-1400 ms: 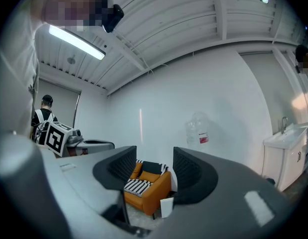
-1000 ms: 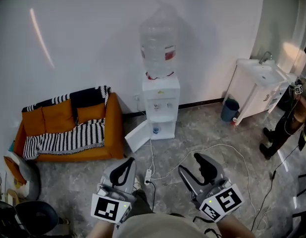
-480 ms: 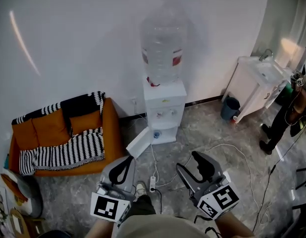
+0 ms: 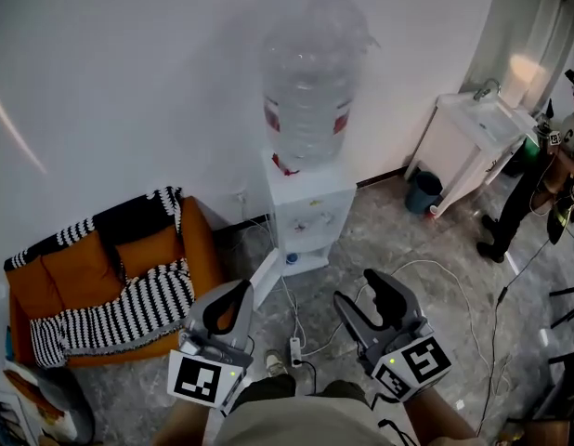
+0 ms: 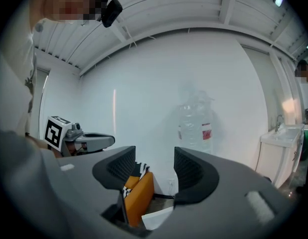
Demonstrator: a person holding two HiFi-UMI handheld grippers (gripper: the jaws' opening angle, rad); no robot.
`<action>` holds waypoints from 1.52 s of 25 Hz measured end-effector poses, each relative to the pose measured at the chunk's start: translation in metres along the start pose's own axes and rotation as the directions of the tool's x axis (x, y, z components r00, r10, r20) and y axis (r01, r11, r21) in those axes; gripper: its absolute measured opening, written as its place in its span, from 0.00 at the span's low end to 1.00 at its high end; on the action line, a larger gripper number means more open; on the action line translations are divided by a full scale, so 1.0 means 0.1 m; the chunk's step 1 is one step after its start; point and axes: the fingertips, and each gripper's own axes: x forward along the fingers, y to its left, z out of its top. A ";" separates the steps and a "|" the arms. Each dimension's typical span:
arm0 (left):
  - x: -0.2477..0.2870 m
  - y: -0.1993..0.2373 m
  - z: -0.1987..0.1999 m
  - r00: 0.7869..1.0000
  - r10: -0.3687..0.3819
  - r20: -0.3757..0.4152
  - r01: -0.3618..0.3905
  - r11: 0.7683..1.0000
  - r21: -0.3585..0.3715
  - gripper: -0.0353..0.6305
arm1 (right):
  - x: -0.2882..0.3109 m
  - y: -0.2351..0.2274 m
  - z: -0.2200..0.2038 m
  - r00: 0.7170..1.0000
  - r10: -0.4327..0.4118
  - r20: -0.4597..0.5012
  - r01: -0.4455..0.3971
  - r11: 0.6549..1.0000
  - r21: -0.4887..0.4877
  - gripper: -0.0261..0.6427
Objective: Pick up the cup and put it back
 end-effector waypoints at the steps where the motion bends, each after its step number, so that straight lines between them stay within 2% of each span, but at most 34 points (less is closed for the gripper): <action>1: 0.04 0.06 -0.01 1.000 -0.009 0.000 0.009 1.000 0.000 0.06 | 0.07 -0.01 0.00 1.000 -0.007 -0.001 0.007 1.000 0.000 0.41; 10: 0.30 0.40 -0.14 1.000 -0.023 -0.018 0.023 1.000 -0.012 0.06 | 0.45 -0.13 -0.10 0.999 -0.011 -0.048 0.012 1.000 0.013 0.42; 12: 0.39 0.45 -0.15 1.000 -0.006 -0.021 0.006 1.000 -0.006 0.06 | 0.53 -0.19 -0.15 0.998 0.000 -0.059 0.001 1.000 0.020 0.42; 16: 0.54 0.52 -0.19 0.998 0.046 -0.035 -0.048 0.998 -0.038 0.06 | 0.69 -0.31 -0.17 0.997 0.034 -0.063 -0.033 0.999 0.018 0.42; 24: 0.86 0.60 -0.48 0.994 0.093 -0.053 -0.096 0.993 -0.064 0.06 | 1.05 -0.68 -0.37 0.996 0.063 -0.070 -0.062 0.998 0.018 0.43; 30: 1.13 0.69 -0.91 0.992 0.114 -0.048 -0.116 0.992 -0.050 0.06 | 1.33 -0.88 -0.78 0.993 0.087 -0.074 -0.084 0.996 0.035 0.43; 35: 1.40 0.79 -1.36 0.990 0.137 -0.024 -0.138 0.990 -0.029 0.06 | 1.64 -1.00 -1.33 0.988 0.118 -0.098 -0.118 0.993 0.010 0.44; 38: 1.49 0.84 -1.75 0.989 0.143 -0.026 -0.144 0.989 -0.042 0.06 | 1.82 -1.08 -1.69 0.988 0.125 -0.085 -0.126 0.992 0.000 0.44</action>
